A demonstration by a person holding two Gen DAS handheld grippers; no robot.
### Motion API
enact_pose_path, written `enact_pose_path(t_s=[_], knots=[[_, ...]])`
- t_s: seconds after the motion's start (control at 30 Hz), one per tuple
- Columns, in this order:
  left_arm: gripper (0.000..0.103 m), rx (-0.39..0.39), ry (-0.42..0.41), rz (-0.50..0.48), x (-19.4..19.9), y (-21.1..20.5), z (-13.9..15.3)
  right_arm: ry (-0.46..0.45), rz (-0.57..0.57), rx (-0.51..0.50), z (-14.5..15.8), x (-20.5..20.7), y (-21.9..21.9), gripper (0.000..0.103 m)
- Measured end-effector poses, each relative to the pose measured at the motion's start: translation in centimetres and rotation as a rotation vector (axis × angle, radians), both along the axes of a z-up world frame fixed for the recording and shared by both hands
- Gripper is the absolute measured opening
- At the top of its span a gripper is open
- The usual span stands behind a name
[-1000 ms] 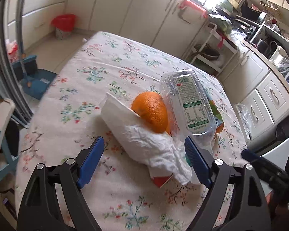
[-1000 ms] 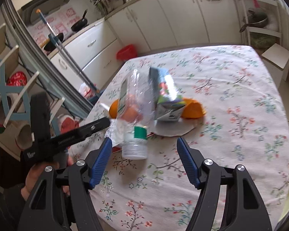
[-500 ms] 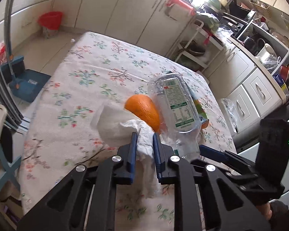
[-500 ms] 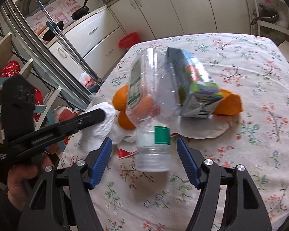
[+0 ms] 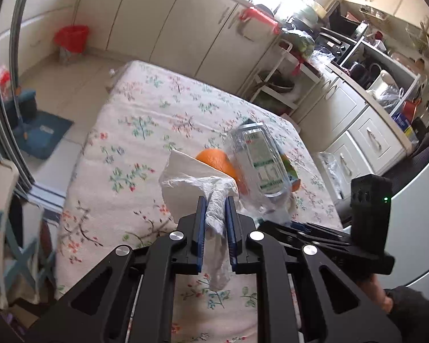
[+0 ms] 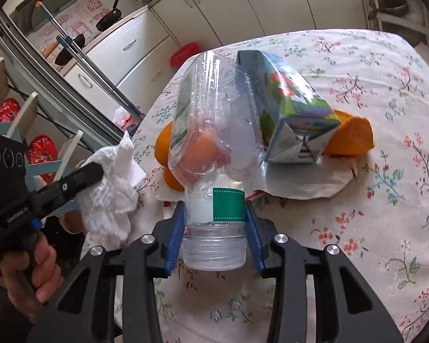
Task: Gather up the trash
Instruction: 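Grasp the crumpled white tissue with the left tool, then grasp the clear plastic bottle with the right tool while the left tool holds the tissue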
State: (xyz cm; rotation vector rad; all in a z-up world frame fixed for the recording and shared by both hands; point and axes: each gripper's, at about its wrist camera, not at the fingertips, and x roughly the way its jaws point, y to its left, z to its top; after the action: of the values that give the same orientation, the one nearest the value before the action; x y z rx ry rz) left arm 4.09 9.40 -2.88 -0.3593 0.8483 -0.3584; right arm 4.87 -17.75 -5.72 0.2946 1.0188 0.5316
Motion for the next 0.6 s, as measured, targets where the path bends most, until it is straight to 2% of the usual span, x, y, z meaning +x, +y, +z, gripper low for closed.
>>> enact_pose_path(t_s=[0.2,0.4,0.5,0.53,0.6], knots=[[0.012,0.095,-0.033,-0.005,-0.3,-1.4,0.4,-0.021,0.083,-0.053,1.0,-2.3,-1.4,0.040],[0.012,0.122,-0.030,-0.009,-0.3,-2.3,0.2,-0.061,0.168,-0.200,2.0,-4.8,-3.9,0.040],[0.012,0.135,-0.030,-0.014,-0.2,-2.9,0.0,-0.047,0.178,-0.238,1.8,-5.1,-4.9,0.041],[0.012,0.136,-0.030,-0.015,-0.1,-3.0,0.0,-0.042,0.168,-0.231,1.8,-5.0,-5.0,0.042],[0.012,0.140,-0.029,-0.020,-0.1,-3.4,-0.1,-0.031,0.159,-0.200,1.8,-4.6,-5.1,0.051]])
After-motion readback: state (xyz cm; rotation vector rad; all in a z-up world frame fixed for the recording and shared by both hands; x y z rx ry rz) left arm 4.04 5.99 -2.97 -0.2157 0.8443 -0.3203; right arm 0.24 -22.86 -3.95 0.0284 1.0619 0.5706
